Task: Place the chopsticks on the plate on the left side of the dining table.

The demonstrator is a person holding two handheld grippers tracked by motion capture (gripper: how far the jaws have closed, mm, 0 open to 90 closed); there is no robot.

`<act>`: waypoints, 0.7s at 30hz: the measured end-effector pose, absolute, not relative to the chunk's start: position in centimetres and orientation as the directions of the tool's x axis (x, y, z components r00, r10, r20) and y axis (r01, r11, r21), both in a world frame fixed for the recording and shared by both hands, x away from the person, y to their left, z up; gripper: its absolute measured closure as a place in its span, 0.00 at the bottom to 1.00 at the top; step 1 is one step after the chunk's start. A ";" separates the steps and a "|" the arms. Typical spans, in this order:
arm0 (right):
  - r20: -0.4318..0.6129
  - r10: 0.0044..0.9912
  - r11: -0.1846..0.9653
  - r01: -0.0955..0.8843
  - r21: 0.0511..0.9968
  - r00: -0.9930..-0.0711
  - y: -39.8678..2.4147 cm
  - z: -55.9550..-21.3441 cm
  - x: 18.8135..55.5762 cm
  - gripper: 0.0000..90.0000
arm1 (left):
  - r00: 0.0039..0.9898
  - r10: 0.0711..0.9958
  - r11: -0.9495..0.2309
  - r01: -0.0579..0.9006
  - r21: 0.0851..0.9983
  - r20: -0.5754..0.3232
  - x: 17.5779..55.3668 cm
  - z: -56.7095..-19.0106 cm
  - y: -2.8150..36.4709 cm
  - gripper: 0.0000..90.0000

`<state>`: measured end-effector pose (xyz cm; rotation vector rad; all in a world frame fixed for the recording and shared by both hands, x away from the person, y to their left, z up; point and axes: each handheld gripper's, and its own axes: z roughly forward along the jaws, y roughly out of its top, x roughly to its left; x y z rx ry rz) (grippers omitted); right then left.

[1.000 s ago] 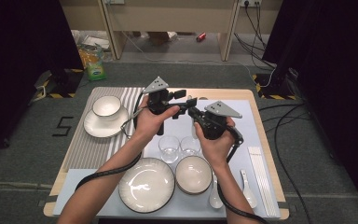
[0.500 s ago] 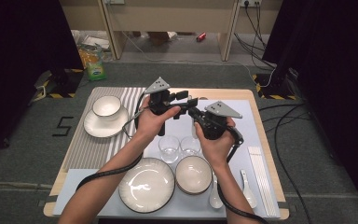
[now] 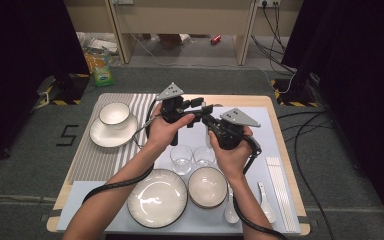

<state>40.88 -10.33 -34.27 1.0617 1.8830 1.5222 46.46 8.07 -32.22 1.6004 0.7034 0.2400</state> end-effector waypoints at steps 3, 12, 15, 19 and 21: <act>0.095 0.812 0.071 0.259 0.963 -0.576 -10.3 -34.2 40.8 0.95 | 0.789 0.562 0.002 0.301 0.954 -0.250 46.5 -32.3 8.1 0.55; 0.087 0.810 0.075 0.250 0.965 -0.579 -10.2 -34.2 40.8 0.95 | 0.789 0.558 0.011 0.302 0.953 -0.257 46.6 -32.2 8.1 0.60; 0.094 0.810 0.069 0.254 0.965 -0.578 -10.1 -34.2 40.7 0.95 | 0.790 0.555 0.014 0.304 0.953 -0.260 46.5 -32.2 8.1 0.62; 0.082 0.811 0.076 0.242 0.967 -0.580 -10.2 -34.1 40.7 0.95 | 0.789 0.556 0.017 0.303 0.953 -0.261 46.5 -32.2 8.2 0.62; 0.079 0.810 0.076 0.238 0.968 -0.581 -10.2 -34.1 40.7 0.95 | 0.790 0.554 0.015 0.306 0.952 -0.262 46.5 -32.2 8.1 0.63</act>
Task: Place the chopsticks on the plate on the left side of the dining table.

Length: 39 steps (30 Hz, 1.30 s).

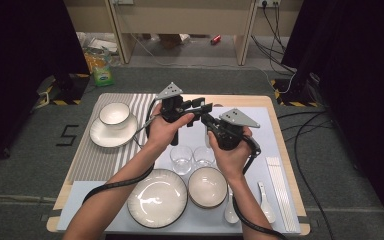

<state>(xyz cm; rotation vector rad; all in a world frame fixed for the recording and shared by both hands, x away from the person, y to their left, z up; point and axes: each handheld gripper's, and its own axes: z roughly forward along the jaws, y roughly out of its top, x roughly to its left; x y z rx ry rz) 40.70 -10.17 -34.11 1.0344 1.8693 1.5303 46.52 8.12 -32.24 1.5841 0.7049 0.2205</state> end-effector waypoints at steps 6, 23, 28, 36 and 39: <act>0.078 0.810 0.075 0.234 0.969 -0.582 -10.2 -34.1 40.7 0.95 | 0.791 0.554 0.018 0.300 0.954 -0.259 46.5 -32.2 8.1 0.70; 0.080 0.803 0.075 0.234 0.969 -0.591 -10.2 -34.1 40.7 0.95 | 0.799 0.545 0.040 0.279 0.959 -0.255 46.0 -32.0 8.1 0.80; 0.077 0.804 0.079 0.234 0.969 -0.590 -10.0 -34.1 40.6 0.95 | 0.808 0.543 0.026 0.259 0.966 -0.231 45.8 -31.9 8.0 0.80; 0.075 0.801 0.084 0.235 0.968 -0.593 -10.0 -34.1 40.6 0.95 | 0.809 0.541 0.022 0.262 0.965 -0.233 45.8 -32.0 8.1 0.81; 0.078 0.800 0.084 0.239 0.967 -0.595 -9.9 -34.2 40.7 0.95 | 0.811 0.541 0.014 0.256 0.967 -0.223 45.7 -31.9 8.2 0.81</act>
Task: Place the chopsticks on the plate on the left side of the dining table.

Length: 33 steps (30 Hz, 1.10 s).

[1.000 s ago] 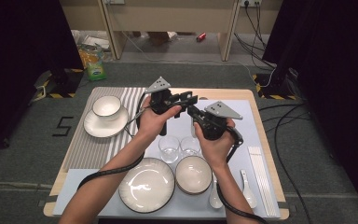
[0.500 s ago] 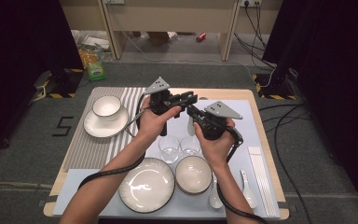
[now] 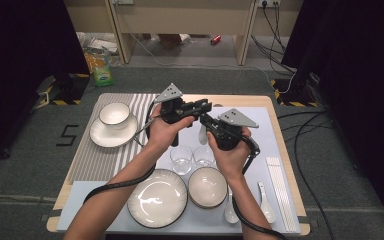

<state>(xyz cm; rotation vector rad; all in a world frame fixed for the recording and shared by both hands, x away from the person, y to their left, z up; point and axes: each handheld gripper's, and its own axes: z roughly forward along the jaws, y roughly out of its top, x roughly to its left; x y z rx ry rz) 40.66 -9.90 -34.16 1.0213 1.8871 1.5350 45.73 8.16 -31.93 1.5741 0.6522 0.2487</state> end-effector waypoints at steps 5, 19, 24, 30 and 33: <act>0.083 0.797 0.082 0.243 0.967 -0.598 -9.9 -34.1 40.6 0.95 | 0.811 0.540 0.014 0.258 0.966 -0.225 45.7 -31.9 8.2 0.81; 0.082 0.792 0.091 0.250 0.964 -0.605 -10.1 -34.0 40.9 0.88 | 0.805 0.556 0.013 0.243 0.970 -0.209 45.7 -31.6 8.2 0.81; 0.099 0.788 0.088 0.271 0.959 -0.607 -10.1 -34.1 40.9 0.81 | 0.801 0.569 0.004 0.226 0.974 -0.188 45.8 -31.6 8.5 0.81; 0.110 0.782 0.092 0.289 0.953 -0.613 -10.1 -34.2 40.9 0.74 | 0.793 0.579 0.012 0.223 0.975 -0.189 46.1 -31.8 8.9 0.81; 0.122 0.781 0.090 0.303 0.949 -0.612 -10.2 -34.1 40.8 0.73 | 0.791 0.582 0.011 0.225 0.974 -0.189 46.1 -31.8 9.1 0.81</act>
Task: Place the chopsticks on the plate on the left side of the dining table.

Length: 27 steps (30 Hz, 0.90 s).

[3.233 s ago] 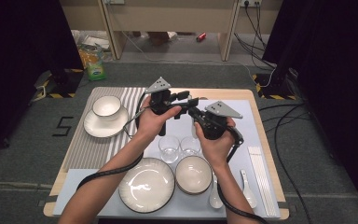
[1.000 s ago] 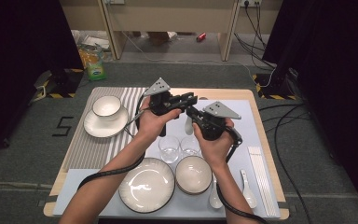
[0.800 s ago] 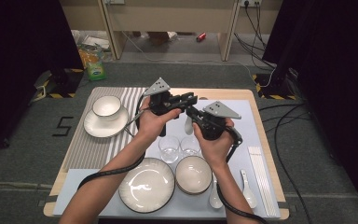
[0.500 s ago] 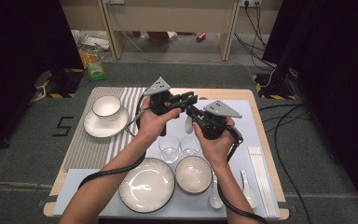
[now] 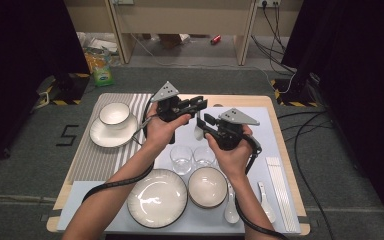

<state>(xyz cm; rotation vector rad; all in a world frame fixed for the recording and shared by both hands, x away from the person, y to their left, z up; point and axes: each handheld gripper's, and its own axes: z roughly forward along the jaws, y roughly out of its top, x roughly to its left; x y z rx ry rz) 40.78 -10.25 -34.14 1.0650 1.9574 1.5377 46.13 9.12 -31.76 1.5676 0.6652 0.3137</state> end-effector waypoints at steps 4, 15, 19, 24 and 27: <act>0.124 0.781 0.093 0.311 0.946 -0.613 -10.5 -34.1 40.5 0.72 | 0.789 0.586 0.013 0.218 0.976 -0.184 46.1 -31.7 9.3 0.81; 0.124 0.791 0.096 0.323 0.942 -0.599 -11.9 -34.1 39.6 0.68 | 0.784 0.594 0.015 0.214 0.977 -0.181 46.1 -31.7 9.6 0.81; 0.110 0.805 0.091 0.305 0.948 -0.582 -12.6 -34.0 39.1 0.69 | 0.781 0.598 0.017 0.215 0.977 -0.182 46.1 -31.8 9.7 0.81; 0.111 0.813 0.091 0.313 0.945 -0.572 -13.3 -34.2 38.6 0.69 | 0.778 0.602 0.015 0.216 0.976 -0.181 46.1 -31.8 9.9 0.81; 0.114 0.817 0.091 0.323 0.942 -0.565 -13.7 -34.5 38.2 0.69 | 0.776 0.605 0.015 0.216 0.976 -0.181 46.1 -31.9 10.0 0.81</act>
